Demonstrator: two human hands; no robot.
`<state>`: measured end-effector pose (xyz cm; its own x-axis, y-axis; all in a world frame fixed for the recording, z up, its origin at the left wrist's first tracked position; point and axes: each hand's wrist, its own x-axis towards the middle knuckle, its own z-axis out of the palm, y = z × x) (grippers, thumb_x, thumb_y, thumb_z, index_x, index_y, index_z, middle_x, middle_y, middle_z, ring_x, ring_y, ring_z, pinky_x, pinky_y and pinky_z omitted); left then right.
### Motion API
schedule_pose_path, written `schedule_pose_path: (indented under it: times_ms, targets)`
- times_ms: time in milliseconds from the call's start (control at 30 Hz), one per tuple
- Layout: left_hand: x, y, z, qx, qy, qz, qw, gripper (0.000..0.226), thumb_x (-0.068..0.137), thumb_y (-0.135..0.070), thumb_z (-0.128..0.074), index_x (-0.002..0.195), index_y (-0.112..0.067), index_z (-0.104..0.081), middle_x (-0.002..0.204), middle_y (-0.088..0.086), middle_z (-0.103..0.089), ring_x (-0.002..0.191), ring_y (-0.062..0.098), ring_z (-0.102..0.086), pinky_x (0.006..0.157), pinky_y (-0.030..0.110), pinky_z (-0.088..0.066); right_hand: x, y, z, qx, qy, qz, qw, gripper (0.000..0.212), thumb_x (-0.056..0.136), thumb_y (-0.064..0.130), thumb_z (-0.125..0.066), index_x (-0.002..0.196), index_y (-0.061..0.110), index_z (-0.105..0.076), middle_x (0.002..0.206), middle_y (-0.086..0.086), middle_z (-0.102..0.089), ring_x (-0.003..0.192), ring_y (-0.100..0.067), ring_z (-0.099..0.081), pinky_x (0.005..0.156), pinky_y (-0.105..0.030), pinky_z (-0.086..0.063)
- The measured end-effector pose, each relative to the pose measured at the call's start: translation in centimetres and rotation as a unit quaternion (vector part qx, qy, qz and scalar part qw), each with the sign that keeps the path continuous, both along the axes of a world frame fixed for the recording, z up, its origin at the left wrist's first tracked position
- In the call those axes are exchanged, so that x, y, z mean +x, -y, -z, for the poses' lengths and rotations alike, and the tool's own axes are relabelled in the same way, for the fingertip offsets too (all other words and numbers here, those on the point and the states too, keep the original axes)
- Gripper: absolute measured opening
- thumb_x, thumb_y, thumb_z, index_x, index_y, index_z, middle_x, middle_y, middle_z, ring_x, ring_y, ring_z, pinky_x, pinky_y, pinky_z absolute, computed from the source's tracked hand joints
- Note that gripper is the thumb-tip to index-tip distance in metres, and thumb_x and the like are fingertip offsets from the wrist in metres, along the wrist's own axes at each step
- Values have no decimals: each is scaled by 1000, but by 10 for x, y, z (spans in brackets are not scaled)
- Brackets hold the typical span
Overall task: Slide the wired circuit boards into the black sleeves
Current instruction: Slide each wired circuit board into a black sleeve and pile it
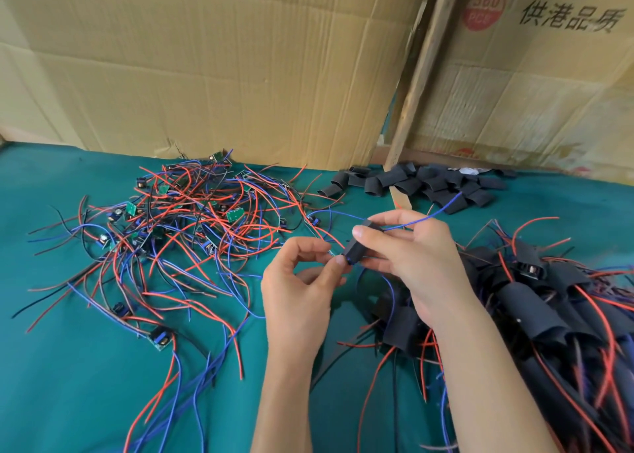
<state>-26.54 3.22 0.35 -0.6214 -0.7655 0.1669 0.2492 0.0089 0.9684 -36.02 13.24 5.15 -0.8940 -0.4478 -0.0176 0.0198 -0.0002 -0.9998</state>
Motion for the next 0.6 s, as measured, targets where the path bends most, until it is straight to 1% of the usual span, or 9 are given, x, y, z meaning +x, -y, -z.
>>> schedule_pose_path:
  times_ms: [133,200,267,333,367,433,500,533,600]
  targets:
    - [1,0,0,5,-12,6,1000,20,82,6,-77,89,-8,-65,83,13,-67,71,30,-76,67,34,-60,1,3,2,30,-53,39,997,21,81,15,-85,93,10,-70,77,-9,-78,75,-29,-77,74,-46,-64]
    - [1,1,1,-1,0,8,1000,24,80,6,-77,87,-14,-66,83,10,-67,71,33,-74,70,41,-58,2,5,3,55,-65,22,996,23,77,20,-85,92,13,-69,76,-7,-78,75,-29,-77,76,-49,-64]
    - [0,1,2,-13,20,-6,1000,29,78,7,-76,85,-20,-67,77,0,-66,63,25,-68,65,39,-56,4,6,2,64,-54,-4,996,22,79,18,-84,93,12,-68,76,-7,-78,76,-31,-77,76,-49,-64]
    - [-1,0,2,-30,35,-14,999,30,74,5,-73,84,-23,-67,71,-9,-64,56,12,-57,58,26,-51,8,10,2,46,-14,-28,998,19,83,9,-81,96,6,-67,79,-12,-78,78,-34,-77,71,-45,-65]
    - [-1,0,2,-38,37,-13,999,29,73,3,-72,84,-23,-67,69,-10,-64,56,10,-54,57,23,-48,9,10,3,23,16,-40,999,19,84,5,-79,98,4,-67,81,-14,-78,79,-34,-77,68,-40,-65]
    - [0,1,1,-44,35,4,998,26,77,4,-74,85,-19,-68,71,-3,-67,60,16,-58,61,28,-50,12,11,1,-2,43,-51,998,16,85,0,-76,99,2,-68,82,-14,-78,78,-29,-77,64,-33,-62]
    - [1,3,-1,-26,19,44,998,21,80,4,-77,89,-13,-69,78,11,-70,66,27,-64,65,31,-53,12,8,-4,-17,35,-32,999,15,85,-4,-74,97,4,-69,80,-12,-77,73,-25,-75,61,-30,-60]
    - [2,4,-2,-11,12,63,998,19,80,2,-79,91,-11,-69,80,14,-70,68,26,-66,67,30,-54,10,5,-7,-30,29,-19,999,16,85,-6,-74,96,4,-69,78,-11,-77,70,-23,-74,59,-29,-59]
    - [3,4,-4,25,5,81,996,13,84,-4,-78,92,-10,-69,78,9,-71,72,20,-70,68,27,-56,6,-10,-20,-22,-2,16,1000,17,83,-8,-73,93,5,-72,74,-8,-76,64,-20,-72,56,-26,-57]
